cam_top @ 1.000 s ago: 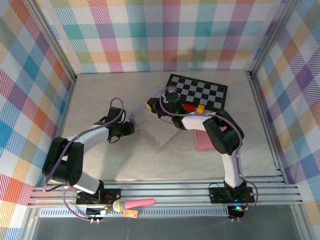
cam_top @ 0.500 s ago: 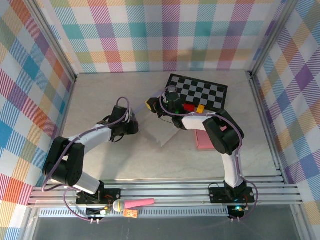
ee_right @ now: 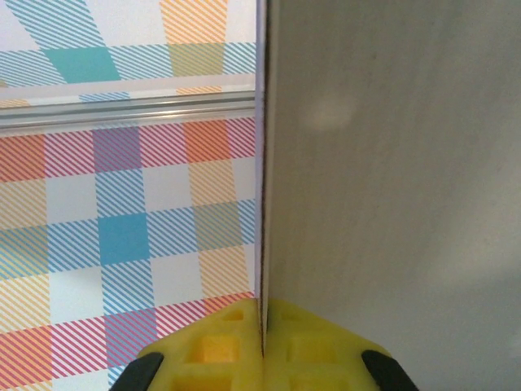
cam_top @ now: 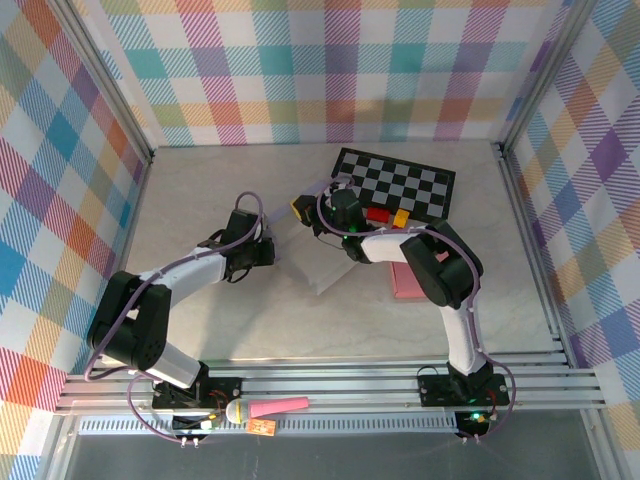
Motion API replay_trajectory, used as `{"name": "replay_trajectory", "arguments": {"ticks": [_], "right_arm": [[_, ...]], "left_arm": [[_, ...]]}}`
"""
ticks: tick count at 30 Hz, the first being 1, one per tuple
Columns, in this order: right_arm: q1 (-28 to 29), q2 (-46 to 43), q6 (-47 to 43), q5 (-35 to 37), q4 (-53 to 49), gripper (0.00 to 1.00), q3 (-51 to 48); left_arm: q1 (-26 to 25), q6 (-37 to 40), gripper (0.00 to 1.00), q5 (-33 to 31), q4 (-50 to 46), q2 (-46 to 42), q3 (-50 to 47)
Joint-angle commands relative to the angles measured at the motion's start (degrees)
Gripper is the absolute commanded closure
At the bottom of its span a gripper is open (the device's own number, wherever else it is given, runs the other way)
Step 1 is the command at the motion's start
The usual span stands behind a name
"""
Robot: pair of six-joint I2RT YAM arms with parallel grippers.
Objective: Fold the paper box
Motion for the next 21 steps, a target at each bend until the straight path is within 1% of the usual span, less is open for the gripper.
{"name": "replay_trajectory", "arguments": {"ticks": [1, 5, 8, 15, 21], "right_arm": [[0.6, 1.6, 0.9, -0.3, -2.9, 1.00, -1.9], [-0.1, 0.5, 0.9, -0.7, -3.9, 1.00, -2.0], [-0.6, 0.5, 0.9, -2.0, -4.6, 1.00, -1.4], [-0.4, 0.7, -0.8, -3.5, -6.3, 1.00, -1.5], [0.6, 2.0, -2.6, -1.4, -1.3, 1.00, -4.0]], "left_arm": [[-0.3, 2.8, 0.88, 0.6, 2.8, -0.3, 0.5], [-0.3, 6.1, 0.85, 2.3, 0.6, -1.2, 1.0], [-0.3, 7.4, 0.84, 1.1, 0.5, -1.4, 0.4], [-0.1, 6.2, 0.79, 0.4, 0.1, 2.2, 3.5], [-0.5, 4.3, 0.76, -0.4, 1.1, 3.5, 4.1]]}}
